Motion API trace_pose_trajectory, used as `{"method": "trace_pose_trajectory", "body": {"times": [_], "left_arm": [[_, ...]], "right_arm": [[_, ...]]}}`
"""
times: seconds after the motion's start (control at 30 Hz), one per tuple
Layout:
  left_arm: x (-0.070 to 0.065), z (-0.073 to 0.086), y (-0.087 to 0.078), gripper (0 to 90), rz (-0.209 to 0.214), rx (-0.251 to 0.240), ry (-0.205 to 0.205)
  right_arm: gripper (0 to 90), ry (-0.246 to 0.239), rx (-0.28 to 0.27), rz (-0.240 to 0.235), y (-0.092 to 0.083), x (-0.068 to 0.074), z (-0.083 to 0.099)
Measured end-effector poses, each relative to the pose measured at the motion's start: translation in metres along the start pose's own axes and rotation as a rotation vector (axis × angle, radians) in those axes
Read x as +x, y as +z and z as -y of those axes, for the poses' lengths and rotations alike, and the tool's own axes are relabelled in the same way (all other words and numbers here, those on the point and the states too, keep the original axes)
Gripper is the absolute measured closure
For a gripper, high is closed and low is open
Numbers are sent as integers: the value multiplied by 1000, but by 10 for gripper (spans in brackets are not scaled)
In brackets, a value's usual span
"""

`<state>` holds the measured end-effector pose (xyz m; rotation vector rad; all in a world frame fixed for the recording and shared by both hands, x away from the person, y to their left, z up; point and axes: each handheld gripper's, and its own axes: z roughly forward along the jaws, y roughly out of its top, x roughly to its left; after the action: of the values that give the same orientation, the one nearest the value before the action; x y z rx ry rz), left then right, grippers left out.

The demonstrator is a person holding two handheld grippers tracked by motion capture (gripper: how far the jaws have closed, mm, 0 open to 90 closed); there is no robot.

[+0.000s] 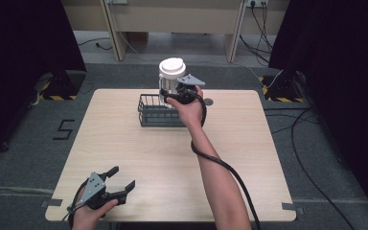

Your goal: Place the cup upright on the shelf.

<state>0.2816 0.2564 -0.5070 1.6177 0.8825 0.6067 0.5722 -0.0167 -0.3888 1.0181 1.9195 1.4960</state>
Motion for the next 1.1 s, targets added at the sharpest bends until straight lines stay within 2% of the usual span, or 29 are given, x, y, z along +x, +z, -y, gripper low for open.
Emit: {"method": "trace_pose_trajectory", "body": {"times": [0.6,1.1], "left_arm": [[-1,0,0,161,7,-2,2],[-2,0,0,161,10,-2,4]], "right_arm": [[184,18,32,20,22,-3,5],[183,22,62,26,34,0,21]]}}
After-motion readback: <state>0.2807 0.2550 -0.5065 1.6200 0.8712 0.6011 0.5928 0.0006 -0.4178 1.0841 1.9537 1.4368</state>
